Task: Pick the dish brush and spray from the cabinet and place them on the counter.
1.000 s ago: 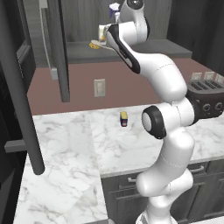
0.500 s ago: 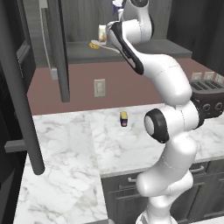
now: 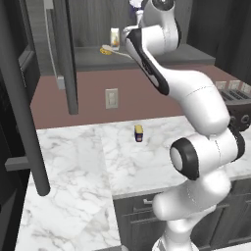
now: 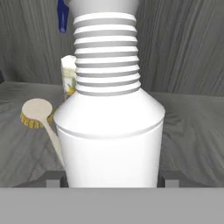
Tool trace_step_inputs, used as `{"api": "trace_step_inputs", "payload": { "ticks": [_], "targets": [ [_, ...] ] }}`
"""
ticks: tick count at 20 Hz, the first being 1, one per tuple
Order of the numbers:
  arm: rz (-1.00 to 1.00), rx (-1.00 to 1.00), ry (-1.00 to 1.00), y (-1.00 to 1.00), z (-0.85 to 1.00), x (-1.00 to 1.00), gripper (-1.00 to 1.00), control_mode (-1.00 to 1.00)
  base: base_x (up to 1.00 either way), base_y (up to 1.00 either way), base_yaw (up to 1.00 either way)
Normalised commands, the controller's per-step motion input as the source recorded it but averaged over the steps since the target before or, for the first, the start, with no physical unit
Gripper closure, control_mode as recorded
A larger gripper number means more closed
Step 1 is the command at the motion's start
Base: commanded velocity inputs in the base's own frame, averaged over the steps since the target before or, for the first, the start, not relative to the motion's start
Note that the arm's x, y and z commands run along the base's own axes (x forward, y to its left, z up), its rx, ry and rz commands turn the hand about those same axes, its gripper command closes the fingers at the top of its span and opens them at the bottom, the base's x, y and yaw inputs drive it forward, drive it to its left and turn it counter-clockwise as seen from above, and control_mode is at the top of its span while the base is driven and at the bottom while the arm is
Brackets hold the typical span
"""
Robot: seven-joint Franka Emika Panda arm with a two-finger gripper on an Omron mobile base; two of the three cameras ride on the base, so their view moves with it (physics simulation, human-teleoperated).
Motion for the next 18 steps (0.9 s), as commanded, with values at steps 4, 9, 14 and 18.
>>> {"api": "trace_step_inputs", "payload": {
  "ticks": [4, 9, 14, 18],
  "targets": [
    [-0.05, 0.00, 0.00, 0.04, 0.04, -0.79, 1.00, -1.00, 0.00, 0.00, 0.00],
    [-0.07, 0.00, 0.00, 0.02, 0.22, -0.79, 1.00, -1.00, 0.00, 0.00, 0.00],
    [-0.07, 0.00, -0.01, 0.00, 0.21, -0.89, 1.00, -1.00, 0.00, 0.00, 0.00],
    [-0.06, 0.00, -0.02, 0.00, 0.13, -0.93, 1.00, -1.00, 0.00, 0.00, 0.00]
  ]
}}
